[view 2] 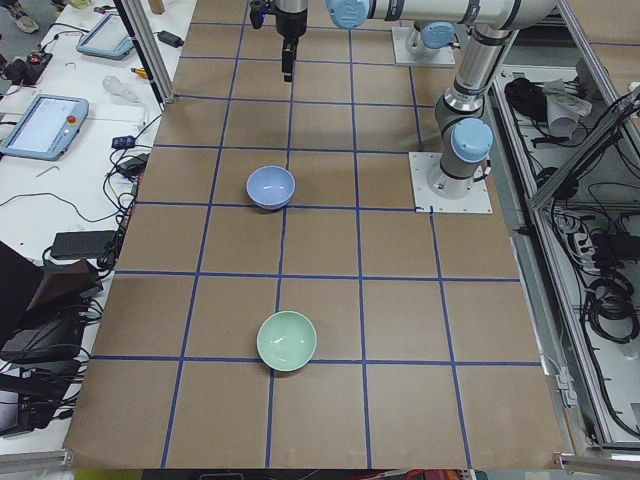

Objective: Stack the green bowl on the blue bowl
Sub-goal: 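Move the left gripper away from the blue bowl toward the table edge nearest the robot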

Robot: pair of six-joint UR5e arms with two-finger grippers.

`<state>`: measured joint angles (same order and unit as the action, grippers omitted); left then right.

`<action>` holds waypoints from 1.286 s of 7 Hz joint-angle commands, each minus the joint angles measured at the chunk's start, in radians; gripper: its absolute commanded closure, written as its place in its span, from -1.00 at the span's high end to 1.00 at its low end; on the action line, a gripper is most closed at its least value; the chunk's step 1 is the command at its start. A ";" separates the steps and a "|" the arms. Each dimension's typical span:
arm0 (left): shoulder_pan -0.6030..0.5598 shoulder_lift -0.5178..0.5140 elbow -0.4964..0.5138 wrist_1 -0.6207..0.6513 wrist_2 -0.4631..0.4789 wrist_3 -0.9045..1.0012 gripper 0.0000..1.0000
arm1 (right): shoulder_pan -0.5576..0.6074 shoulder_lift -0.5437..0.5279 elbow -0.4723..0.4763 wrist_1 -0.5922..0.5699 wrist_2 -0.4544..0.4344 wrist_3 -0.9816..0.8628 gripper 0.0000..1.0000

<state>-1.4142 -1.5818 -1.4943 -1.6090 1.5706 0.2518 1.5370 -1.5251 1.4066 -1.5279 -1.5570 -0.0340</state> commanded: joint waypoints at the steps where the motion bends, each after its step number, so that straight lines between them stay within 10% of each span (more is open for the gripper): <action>1: 0.191 0.005 0.011 -0.080 -0.001 0.275 1.00 | 0.000 0.000 0.000 0.000 0.000 -0.001 1.00; 4: 0.491 -0.084 0.011 -0.062 0.014 0.819 1.00 | 0.000 0.000 0.000 0.000 0.000 -0.001 1.00; 9: 0.774 -0.410 0.012 0.387 0.103 1.986 1.00 | 0.000 0.000 0.000 0.000 0.000 -0.001 1.00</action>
<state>-0.7031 -1.9107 -1.4844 -1.3208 1.6808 1.9479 1.5370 -1.5251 1.4067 -1.5278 -1.5570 -0.0353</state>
